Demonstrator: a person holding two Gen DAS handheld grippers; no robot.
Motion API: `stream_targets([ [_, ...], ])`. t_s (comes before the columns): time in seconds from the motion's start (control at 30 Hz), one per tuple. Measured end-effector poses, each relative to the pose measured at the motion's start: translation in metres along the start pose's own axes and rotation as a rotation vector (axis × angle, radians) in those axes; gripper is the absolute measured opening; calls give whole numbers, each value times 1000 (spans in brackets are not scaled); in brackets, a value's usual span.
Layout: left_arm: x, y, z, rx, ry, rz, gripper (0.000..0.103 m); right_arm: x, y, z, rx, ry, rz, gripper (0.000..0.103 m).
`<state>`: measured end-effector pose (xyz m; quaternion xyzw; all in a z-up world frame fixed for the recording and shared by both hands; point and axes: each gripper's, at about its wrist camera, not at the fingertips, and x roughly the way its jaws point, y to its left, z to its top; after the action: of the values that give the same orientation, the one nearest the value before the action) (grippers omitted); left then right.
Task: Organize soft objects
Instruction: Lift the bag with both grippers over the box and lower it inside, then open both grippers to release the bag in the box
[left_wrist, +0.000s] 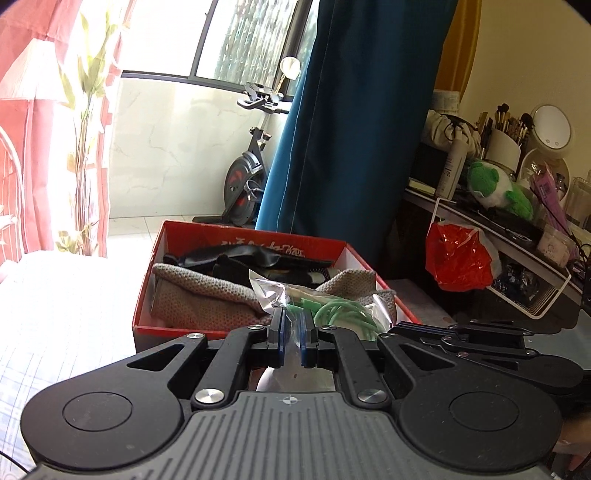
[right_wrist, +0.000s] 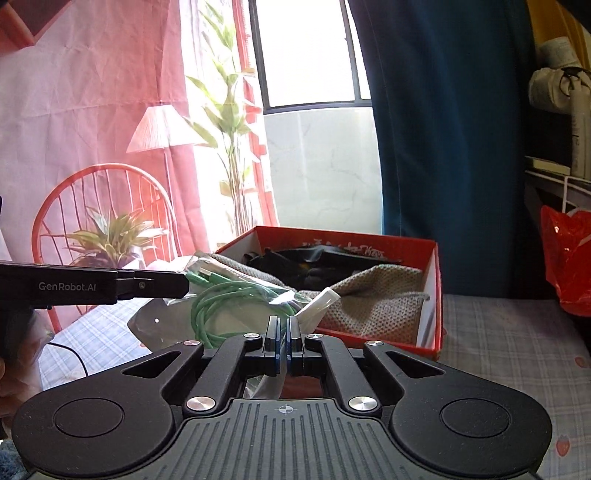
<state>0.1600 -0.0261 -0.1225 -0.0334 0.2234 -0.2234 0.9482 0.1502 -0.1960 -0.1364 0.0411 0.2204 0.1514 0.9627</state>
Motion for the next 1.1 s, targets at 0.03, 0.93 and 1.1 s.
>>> stream_targets([
  [0.03, 3, 0, 4, 7, -2, 0, 8, 4, -2, 5, -6, -3, -3, 3],
  [0.93, 149, 33, 35, 74, 301, 25, 9, 151, -56, 37, 34, 234, -94, 2],
  [1.1, 159, 35, 30, 75, 346, 25, 10, 158, -63, 33, 70, 278, -72, 1],
])
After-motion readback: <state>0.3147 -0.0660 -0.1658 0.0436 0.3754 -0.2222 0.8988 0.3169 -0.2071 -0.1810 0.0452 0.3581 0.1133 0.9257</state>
